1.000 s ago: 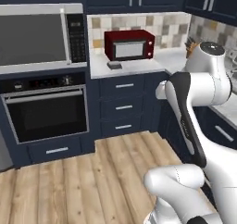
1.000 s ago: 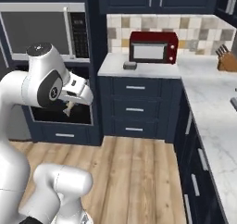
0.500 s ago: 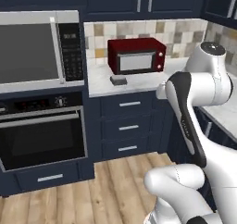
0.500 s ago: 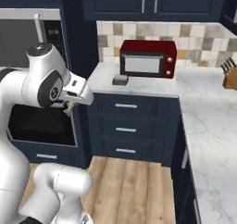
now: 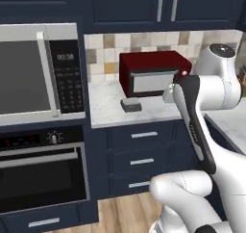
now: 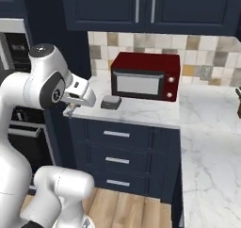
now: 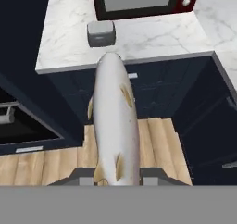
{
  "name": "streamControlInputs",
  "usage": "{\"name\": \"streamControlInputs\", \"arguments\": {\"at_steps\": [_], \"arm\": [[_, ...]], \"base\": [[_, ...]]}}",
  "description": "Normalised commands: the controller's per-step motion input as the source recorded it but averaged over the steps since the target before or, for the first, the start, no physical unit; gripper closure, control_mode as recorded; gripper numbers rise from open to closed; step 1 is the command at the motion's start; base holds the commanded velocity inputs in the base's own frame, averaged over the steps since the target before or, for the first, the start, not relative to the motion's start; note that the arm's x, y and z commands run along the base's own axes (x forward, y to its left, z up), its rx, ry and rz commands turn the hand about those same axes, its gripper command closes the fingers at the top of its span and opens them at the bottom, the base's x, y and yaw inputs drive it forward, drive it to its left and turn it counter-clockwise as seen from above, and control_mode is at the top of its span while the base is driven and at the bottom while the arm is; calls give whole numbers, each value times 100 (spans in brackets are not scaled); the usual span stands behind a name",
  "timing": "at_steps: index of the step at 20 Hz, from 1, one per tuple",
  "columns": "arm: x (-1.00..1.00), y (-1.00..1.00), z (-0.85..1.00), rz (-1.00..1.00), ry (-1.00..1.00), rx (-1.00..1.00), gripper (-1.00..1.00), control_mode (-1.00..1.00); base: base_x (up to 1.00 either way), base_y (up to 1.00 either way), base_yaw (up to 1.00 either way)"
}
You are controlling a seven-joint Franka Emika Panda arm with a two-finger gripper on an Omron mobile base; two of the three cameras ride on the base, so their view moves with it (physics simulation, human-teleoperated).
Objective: Take the fish from the fridge and place it on the digital scale on the counter by the fridge. Wait a few seconds for a reading, then move it to the plate on the dining counter.
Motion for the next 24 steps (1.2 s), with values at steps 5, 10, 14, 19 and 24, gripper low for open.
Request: {"name": "streamControlInputs", "arguments": {"at_steps": [5, 10, 14, 19, 24], "arm": [[0, 0, 0, 0, 0, 0, 100, 100], [0, 0, 0, 0, 0, 0, 100, 100], [0, 0, 0, 0, 0, 0, 100, 100], [0, 0, 0, 0, 0, 0, 100, 100], [0, 0, 0, 0, 0, 0, 100, 100]], "base": [[100, 2, 19], [79, -4, 3], [24, 0, 0], [0, 0, 0], [0, 0, 0]]}}
